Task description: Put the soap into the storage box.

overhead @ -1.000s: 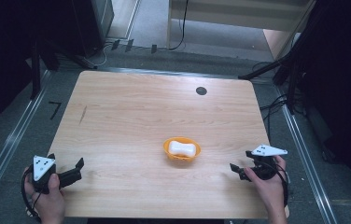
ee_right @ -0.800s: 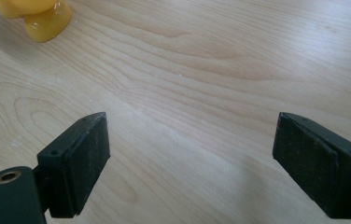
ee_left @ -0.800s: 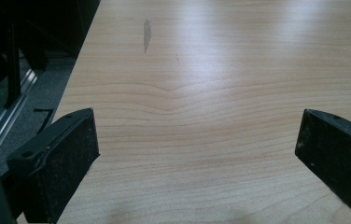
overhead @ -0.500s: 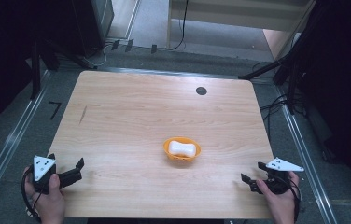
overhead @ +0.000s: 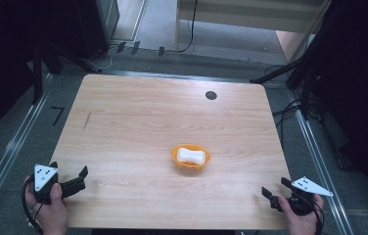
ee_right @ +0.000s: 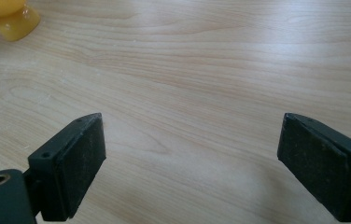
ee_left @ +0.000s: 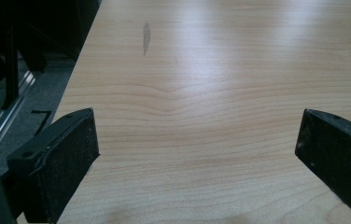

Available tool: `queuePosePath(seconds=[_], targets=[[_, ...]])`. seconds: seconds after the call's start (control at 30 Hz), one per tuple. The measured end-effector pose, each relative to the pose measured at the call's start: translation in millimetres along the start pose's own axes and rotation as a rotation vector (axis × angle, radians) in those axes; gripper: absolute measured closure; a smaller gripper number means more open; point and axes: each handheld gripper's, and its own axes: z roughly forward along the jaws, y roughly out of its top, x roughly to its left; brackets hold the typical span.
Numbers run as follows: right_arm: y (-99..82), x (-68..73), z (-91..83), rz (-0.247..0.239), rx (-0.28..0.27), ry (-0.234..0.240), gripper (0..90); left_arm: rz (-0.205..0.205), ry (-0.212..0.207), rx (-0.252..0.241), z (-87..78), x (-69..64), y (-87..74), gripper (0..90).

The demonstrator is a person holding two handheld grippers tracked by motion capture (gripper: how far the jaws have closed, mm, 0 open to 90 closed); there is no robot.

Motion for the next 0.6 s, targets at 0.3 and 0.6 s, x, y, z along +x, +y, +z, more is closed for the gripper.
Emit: queuePosePath(seconds=[0.3,0.6], targets=[[-6.4,-5.5,-9.5,0.046,-0.097,-0.002,12.3,-0.009,-0.002,0.009,1.0,0.9,0.6,0.0],[-5.5,-4.5,-7.4,0.039,-0.076,-0.013,12.2,-0.003,0.002,0.008,0.9,0.2,0.5,0.0]])
